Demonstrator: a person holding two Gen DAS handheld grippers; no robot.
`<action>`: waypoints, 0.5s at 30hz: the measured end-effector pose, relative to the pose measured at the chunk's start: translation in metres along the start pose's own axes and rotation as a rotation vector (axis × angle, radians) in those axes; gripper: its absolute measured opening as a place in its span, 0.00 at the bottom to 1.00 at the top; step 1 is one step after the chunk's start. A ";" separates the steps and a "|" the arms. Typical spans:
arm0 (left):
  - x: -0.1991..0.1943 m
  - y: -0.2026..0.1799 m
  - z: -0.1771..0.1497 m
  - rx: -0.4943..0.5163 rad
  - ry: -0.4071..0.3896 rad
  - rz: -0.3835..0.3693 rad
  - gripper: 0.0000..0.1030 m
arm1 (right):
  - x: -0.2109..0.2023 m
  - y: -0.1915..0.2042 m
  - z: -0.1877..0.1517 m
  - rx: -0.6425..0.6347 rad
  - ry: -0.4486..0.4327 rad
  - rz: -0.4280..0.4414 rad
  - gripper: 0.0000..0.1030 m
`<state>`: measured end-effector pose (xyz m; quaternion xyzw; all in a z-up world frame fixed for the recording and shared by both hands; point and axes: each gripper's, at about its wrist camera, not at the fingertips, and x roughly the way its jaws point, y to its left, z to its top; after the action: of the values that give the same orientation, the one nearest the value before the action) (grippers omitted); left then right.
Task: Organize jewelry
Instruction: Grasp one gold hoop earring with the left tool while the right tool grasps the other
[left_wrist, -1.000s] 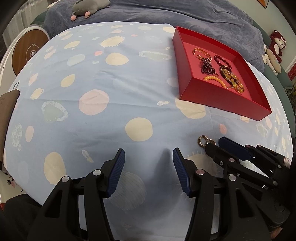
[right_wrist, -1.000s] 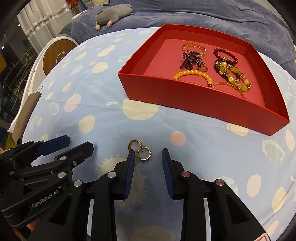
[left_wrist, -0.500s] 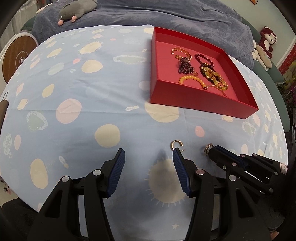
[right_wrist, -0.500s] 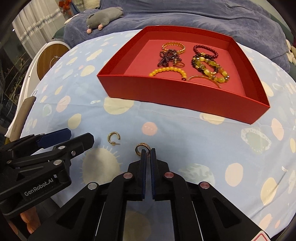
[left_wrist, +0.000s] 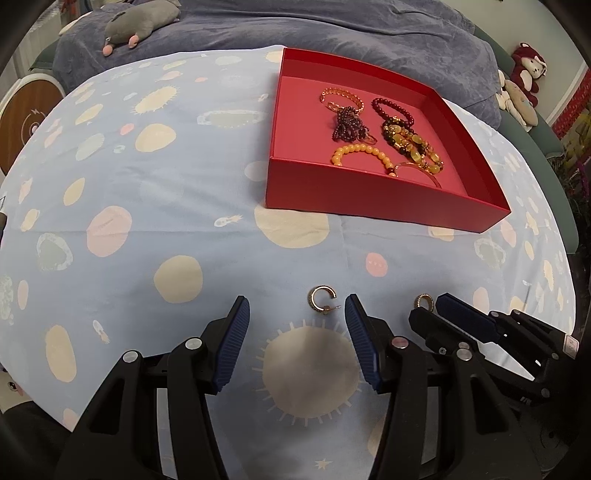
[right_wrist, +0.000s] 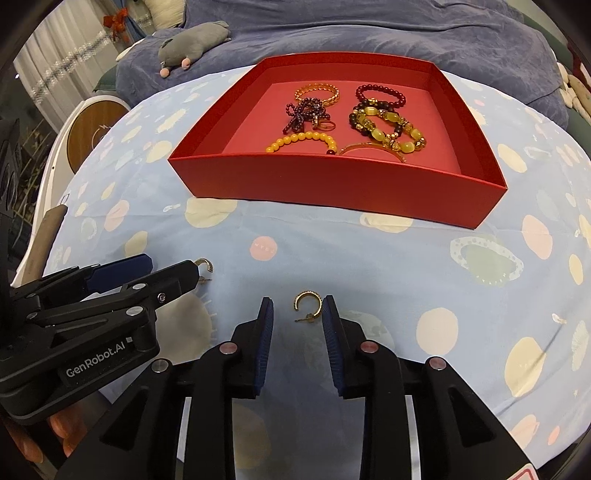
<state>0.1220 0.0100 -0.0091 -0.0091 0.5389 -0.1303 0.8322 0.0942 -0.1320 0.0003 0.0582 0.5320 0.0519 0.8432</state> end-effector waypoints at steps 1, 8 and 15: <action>0.001 0.001 0.000 -0.002 0.002 0.000 0.50 | 0.002 0.000 0.000 -0.004 0.002 -0.005 0.26; 0.008 -0.002 -0.001 0.001 0.013 -0.007 0.49 | 0.003 -0.006 -0.001 -0.002 0.005 -0.035 0.15; 0.014 -0.010 0.002 0.037 -0.002 0.012 0.44 | 0.000 -0.013 0.001 0.021 0.003 -0.030 0.15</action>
<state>0.1275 -0.0028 -0.0192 0.0095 0.5354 -0.1350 0.8337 0.0952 -0.1447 -0.0009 0.0590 0.5346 0.0335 0.8424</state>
